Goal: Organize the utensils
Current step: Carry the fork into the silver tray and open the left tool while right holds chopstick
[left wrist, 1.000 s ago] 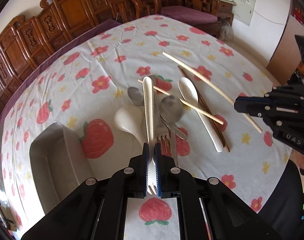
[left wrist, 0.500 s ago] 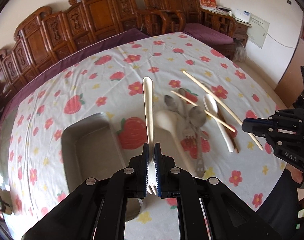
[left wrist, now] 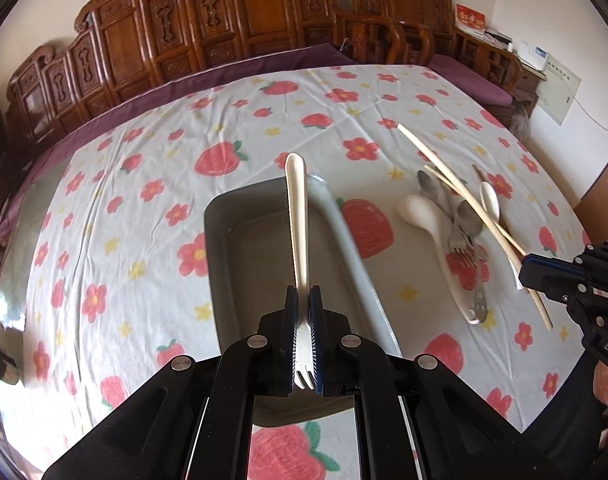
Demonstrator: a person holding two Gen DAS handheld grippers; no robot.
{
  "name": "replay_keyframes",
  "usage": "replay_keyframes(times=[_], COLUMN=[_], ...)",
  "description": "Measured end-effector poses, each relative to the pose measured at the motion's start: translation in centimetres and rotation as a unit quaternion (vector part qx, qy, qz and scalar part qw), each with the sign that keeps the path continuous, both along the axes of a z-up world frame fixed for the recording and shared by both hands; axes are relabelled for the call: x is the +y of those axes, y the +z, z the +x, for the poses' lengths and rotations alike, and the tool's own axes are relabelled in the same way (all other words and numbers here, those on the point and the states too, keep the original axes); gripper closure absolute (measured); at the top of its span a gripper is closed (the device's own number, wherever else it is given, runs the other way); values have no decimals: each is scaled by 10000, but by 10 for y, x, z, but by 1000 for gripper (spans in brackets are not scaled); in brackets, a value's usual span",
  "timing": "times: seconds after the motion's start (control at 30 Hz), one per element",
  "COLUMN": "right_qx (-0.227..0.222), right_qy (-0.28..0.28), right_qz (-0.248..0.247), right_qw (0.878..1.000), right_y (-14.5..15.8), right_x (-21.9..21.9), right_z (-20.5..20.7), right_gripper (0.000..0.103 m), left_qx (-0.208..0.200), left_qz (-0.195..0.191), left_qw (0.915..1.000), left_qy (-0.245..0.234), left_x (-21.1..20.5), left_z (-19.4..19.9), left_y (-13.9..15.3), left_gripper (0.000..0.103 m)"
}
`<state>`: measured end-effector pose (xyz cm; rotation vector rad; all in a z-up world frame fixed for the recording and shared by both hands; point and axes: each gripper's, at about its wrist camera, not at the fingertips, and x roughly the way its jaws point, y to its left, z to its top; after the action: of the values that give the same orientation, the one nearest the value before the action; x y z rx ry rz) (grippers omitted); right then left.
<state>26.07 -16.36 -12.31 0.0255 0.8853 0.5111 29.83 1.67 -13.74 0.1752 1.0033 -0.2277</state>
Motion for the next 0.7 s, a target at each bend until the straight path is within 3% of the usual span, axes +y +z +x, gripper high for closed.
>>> replay_keyframes(times=[0.13,0.2,0.37,0.7], right_qx=[-12,13,29,245], right_qy=[5,8,57,115], right_qz=[47,110,102,59], right_qw=[10000,9999,9999,9996], right_y=[4,6,5,-12], right_x=[17,24,42,81], right_z=[-1,1,2,15], right_gripper=[97,97,97,97], left_qx=[52,72,-4,-339], left_qz=[-26,23,-157,-223], left_qw=[9998,9996,9993,9983], left_qy=[179,280,353,410], left_x=[8,12,24,60], left_z=[3,2,-7,-33], left_y=[-4,-7,-8,0], left_gripper=[95,82,71,67])
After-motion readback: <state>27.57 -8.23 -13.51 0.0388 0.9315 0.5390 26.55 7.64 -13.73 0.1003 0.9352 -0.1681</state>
